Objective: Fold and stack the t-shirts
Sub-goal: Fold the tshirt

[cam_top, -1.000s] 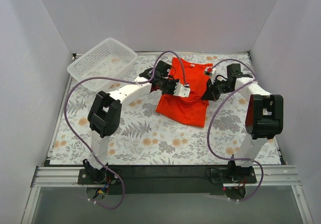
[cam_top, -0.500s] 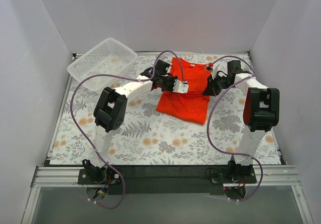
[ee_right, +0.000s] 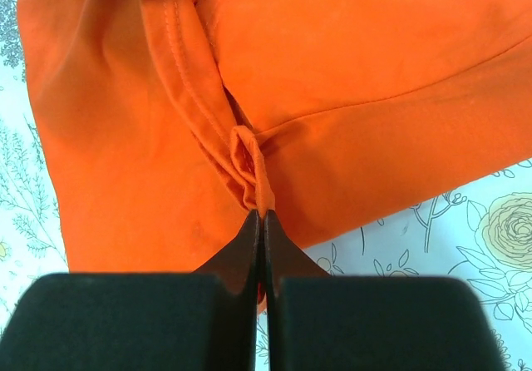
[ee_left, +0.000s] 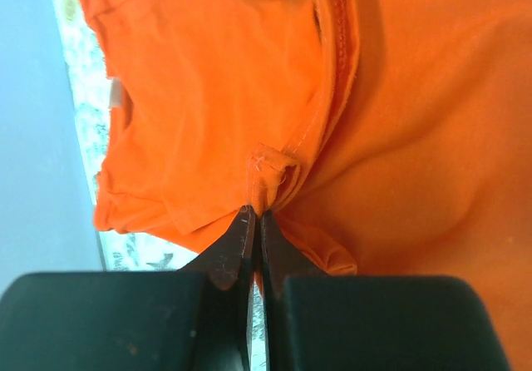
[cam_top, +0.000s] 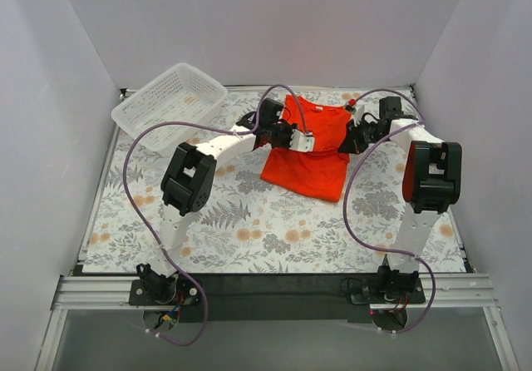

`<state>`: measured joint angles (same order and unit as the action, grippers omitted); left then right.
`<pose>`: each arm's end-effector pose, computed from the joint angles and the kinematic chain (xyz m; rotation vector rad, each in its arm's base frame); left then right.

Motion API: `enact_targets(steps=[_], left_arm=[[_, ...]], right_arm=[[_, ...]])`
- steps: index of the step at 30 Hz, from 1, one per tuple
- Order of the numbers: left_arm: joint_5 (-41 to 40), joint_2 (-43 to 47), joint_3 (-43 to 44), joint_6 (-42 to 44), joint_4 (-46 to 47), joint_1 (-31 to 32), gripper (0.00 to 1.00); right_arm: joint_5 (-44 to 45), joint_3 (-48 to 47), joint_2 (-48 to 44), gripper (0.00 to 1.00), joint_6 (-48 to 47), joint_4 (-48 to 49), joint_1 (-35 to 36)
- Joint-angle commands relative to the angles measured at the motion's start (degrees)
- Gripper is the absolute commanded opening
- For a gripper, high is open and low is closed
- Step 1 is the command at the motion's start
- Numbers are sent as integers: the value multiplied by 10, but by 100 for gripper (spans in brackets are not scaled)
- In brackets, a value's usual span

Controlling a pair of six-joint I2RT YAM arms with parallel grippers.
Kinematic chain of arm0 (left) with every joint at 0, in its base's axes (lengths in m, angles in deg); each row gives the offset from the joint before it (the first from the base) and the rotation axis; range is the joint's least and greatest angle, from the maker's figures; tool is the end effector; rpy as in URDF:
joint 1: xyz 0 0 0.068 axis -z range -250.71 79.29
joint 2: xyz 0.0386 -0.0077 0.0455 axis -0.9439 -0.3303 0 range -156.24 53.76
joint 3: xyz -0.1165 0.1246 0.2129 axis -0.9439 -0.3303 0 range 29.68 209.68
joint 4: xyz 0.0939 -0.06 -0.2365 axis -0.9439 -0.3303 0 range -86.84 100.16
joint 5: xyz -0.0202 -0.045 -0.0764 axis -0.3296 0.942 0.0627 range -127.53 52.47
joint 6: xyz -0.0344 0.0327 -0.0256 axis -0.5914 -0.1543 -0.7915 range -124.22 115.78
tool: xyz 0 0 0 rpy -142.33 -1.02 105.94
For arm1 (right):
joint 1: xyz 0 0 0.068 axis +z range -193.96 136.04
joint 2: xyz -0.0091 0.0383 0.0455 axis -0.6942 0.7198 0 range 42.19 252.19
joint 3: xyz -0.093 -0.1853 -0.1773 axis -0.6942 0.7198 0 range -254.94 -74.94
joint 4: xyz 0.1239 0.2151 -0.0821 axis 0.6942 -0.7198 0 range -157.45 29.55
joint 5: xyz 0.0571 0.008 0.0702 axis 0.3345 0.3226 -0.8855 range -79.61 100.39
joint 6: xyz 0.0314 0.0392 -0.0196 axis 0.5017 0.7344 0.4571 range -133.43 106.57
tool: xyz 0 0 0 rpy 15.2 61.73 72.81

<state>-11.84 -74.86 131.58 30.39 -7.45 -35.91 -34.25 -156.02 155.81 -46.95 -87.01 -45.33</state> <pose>0.4070 -0.3017 0.1892 1.4890 1.7624 -0.5254 0.4160 0.0151 0.1890 -0.8936 2.1523 0.7152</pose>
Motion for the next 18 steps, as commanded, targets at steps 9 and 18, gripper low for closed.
enact_targets(steps=[9, 18], left_arm=[[-18, 12, 2, 1, 19, -11, 0], [-24, 22, -6, 2, 20, -17, 0]], right_arm=[[-8, -45, 24, 1, 9, 14, 0], [-9, -74, 44, 1, 13, 15, 6]])
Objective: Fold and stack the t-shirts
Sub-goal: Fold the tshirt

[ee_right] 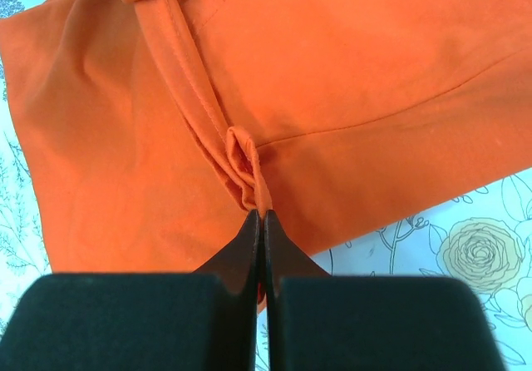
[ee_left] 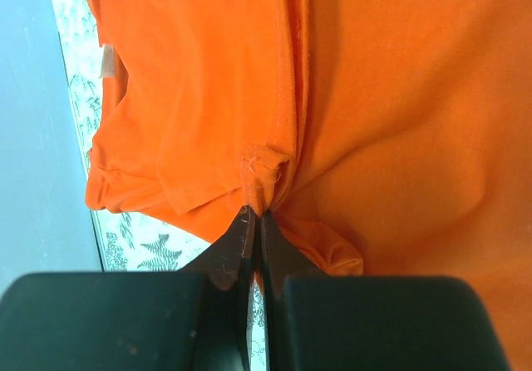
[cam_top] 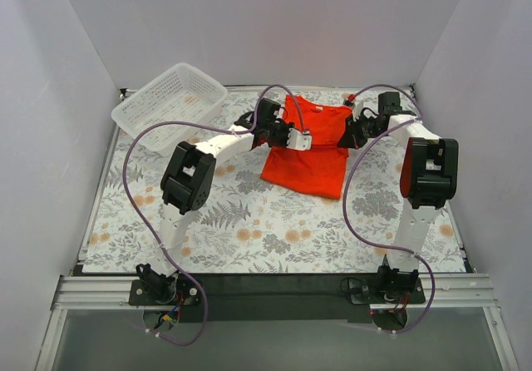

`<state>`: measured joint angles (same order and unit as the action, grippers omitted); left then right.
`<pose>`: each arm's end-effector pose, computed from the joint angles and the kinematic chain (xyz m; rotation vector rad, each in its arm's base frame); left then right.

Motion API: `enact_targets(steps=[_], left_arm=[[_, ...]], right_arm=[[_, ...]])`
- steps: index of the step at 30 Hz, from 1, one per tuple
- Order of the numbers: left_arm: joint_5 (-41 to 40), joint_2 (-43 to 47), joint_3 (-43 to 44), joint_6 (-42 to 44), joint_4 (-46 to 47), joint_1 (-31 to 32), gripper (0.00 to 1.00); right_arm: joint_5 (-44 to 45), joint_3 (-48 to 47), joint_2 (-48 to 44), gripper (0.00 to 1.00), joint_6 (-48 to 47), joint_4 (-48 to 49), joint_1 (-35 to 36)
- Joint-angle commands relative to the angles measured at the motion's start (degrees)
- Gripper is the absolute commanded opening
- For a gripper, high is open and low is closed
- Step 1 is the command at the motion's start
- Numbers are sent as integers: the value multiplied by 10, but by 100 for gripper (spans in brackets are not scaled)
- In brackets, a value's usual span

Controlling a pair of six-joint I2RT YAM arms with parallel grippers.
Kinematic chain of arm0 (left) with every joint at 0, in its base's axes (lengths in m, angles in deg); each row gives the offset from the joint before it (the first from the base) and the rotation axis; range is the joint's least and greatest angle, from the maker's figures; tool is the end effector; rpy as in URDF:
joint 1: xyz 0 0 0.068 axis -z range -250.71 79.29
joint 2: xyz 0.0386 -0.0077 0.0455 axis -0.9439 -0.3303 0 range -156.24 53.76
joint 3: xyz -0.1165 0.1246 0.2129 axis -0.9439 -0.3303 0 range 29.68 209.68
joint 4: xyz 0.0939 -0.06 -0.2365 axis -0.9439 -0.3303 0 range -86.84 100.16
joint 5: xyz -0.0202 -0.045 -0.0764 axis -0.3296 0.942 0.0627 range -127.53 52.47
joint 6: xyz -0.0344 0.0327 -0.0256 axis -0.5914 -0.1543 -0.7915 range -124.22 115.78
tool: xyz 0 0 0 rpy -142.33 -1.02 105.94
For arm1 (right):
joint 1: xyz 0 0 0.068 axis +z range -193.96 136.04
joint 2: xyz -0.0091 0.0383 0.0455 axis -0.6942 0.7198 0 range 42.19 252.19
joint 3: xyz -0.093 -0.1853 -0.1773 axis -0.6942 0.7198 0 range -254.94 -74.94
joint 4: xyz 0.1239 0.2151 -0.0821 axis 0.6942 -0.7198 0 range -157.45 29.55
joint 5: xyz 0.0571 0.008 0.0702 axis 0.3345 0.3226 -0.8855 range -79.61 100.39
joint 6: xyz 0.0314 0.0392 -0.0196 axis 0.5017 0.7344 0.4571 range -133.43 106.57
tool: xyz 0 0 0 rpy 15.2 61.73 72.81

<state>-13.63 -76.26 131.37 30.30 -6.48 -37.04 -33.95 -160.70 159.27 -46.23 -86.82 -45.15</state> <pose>0.4158 -0.2944 0.1770 1.4642 1.8009 -0.4823 0.4342 0.0159 0.1884 -0.8882 2.1407 0.7022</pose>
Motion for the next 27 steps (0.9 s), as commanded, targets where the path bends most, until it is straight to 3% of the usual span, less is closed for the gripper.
enact_targets(steps=[1, 27], left_arm=[[-7, 36, -4, 1, 11, -7, 0], [-18, 23, -6, -6, 51, -15, 0]], right_arm=[[-11, -30, 14, 1, 7, 13, 6], [10, -66, 44, 2, 19, 12, 11]])
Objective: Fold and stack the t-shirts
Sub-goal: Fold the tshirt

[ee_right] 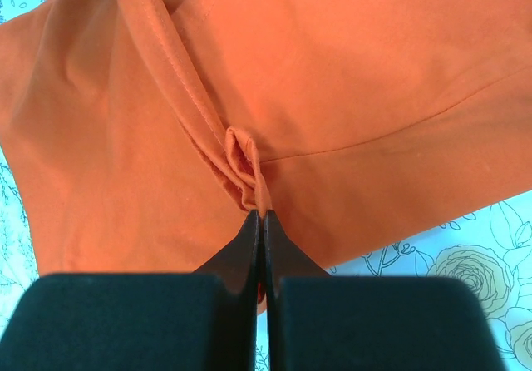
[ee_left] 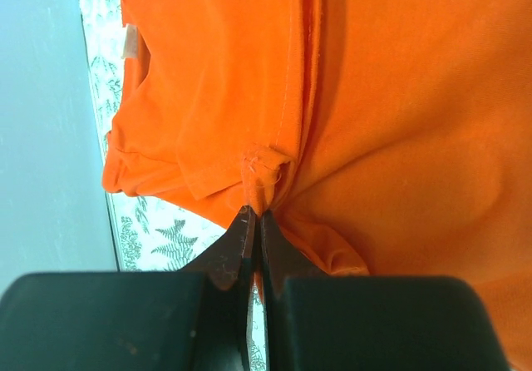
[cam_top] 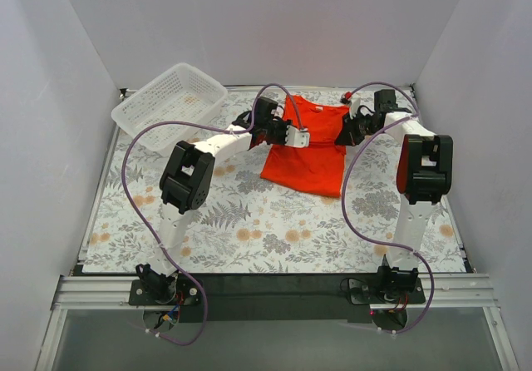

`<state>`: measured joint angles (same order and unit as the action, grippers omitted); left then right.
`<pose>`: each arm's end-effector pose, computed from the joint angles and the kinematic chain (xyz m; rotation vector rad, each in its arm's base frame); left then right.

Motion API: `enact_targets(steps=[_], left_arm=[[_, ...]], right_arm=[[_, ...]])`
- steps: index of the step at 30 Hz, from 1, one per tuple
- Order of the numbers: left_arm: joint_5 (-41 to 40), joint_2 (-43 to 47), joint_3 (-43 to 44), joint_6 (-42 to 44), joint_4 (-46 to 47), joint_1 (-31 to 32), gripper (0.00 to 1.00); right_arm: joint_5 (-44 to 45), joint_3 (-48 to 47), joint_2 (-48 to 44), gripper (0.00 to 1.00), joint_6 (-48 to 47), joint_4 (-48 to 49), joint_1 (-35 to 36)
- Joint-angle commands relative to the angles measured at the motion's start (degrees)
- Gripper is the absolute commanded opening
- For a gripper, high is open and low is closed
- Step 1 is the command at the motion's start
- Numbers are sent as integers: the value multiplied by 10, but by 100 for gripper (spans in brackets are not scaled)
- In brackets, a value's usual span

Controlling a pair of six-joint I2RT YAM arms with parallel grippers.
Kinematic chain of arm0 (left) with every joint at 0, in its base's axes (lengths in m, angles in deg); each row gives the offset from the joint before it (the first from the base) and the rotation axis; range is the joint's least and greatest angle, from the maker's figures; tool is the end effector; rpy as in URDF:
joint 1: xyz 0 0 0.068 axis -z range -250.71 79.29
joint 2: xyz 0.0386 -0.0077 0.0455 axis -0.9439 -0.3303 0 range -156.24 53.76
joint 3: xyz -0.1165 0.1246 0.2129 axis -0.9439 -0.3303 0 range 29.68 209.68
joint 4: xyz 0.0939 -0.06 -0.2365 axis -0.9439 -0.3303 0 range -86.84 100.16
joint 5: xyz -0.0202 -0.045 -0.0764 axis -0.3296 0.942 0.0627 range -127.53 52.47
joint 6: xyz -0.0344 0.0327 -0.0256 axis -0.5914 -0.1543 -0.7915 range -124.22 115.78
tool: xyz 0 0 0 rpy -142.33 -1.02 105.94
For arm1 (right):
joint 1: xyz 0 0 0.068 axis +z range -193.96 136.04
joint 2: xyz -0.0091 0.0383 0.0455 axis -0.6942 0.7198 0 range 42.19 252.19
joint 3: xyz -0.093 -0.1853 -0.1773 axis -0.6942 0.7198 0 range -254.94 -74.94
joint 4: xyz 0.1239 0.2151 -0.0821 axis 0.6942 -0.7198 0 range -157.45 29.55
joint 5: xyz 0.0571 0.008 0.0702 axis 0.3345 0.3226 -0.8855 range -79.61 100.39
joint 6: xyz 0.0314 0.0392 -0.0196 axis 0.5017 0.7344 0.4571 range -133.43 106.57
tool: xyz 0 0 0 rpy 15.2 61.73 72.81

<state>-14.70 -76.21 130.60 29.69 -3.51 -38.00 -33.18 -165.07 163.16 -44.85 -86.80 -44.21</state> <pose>0.4227 -0.2880 0.1769 1.4187 1.7923 -0.4493 0.4511 0.0226 0.1819 -0.8817 2.1504 0.7022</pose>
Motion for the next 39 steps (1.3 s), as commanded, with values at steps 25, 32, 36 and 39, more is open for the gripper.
enact_targets(steps=[25, 32, 36, 39], left_arm=[[-169, 179, -139, -371, 184, 19, 76], [-103, 159, -88, -617, 51, 3, 75], [-41, 97, 14, -749, -19, -39, 64], [-24, 64, 59, -821, -44, -55, 57]], right_arm=[[-48, 68, -115, 41, 51, 69, 2], [-51, 65, -106, 34, 71, 63, 27], [-45, 72, -111, 34, 80, 64, 27], [-36, 85, -117, 34, 77, 65, 26]])
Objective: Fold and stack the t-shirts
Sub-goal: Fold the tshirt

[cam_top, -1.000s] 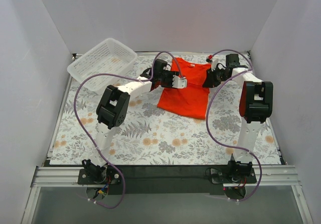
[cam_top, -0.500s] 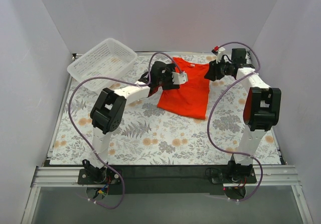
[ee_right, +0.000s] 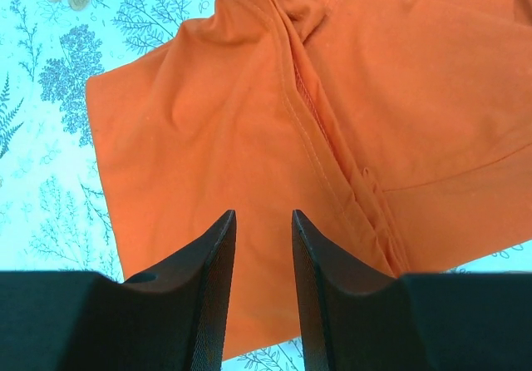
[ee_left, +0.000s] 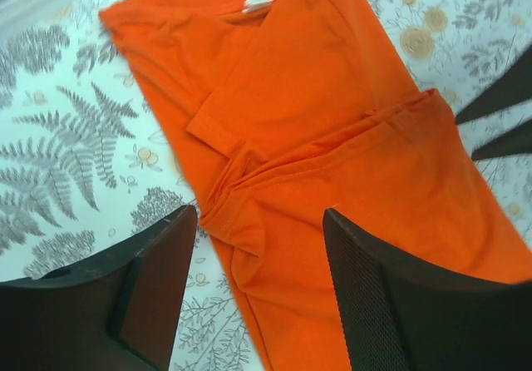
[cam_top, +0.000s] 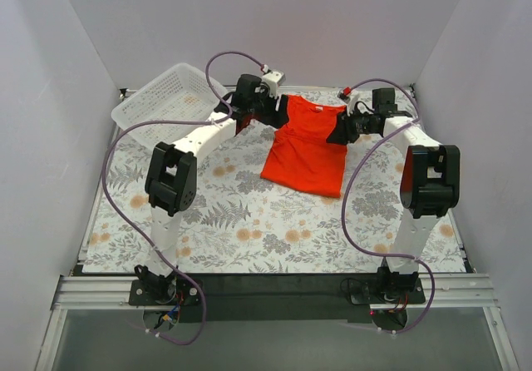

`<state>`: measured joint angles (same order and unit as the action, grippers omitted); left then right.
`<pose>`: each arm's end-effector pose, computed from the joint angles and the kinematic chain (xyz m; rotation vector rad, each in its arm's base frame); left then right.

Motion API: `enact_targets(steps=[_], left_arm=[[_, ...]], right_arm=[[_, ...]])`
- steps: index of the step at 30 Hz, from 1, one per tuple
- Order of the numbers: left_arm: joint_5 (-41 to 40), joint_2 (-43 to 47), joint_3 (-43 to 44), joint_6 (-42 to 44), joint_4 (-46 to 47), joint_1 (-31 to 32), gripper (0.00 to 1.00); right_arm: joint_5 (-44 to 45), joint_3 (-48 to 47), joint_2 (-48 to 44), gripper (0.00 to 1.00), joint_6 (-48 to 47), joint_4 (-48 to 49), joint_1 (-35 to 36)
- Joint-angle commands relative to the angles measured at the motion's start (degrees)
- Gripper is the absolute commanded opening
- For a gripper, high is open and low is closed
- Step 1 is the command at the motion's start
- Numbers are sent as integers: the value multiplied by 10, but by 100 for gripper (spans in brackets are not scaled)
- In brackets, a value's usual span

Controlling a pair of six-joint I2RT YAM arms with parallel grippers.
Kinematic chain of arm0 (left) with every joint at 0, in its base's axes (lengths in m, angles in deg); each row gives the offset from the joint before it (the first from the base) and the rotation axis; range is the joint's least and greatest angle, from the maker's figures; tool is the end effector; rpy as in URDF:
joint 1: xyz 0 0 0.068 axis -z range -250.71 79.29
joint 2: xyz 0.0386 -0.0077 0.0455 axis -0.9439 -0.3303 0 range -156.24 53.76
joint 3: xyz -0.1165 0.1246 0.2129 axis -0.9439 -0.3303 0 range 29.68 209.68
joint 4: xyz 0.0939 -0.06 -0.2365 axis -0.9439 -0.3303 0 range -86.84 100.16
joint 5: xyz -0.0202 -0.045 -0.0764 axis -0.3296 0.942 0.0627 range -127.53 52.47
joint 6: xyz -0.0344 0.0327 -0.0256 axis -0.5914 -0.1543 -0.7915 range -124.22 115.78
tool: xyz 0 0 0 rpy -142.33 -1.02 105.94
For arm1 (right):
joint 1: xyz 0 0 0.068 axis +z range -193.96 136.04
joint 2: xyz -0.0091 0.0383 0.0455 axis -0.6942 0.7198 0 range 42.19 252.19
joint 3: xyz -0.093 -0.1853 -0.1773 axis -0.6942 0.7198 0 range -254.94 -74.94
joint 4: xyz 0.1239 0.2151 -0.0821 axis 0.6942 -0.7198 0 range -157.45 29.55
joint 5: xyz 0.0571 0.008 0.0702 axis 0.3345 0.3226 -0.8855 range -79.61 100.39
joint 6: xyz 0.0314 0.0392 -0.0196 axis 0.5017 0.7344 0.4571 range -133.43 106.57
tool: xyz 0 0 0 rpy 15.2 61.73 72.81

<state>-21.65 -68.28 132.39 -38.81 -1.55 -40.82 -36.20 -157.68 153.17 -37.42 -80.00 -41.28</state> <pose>0.4319 -0.2596 0.2571 0.0846 2.2405 -0.9380 0.4231 0.0457 0.2240 -0.8532 2.0327 0.7651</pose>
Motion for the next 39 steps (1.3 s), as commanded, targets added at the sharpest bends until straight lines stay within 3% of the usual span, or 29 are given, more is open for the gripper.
enact_targets(steps=[1, 8, 39], left_arm=[[42, -18, 44, -148, -64, -28, 57], [15, -79, 109, -233, -111, -35, 44], [21, -181, 201, -270, -164, -29, 39]], right_arm=[[-4, 16, -18, 34, 1, -1, -3], [2, 19, -16, 34, 10, 0, -7], [-9, 26, -15, 34, 20, 10, -21]])
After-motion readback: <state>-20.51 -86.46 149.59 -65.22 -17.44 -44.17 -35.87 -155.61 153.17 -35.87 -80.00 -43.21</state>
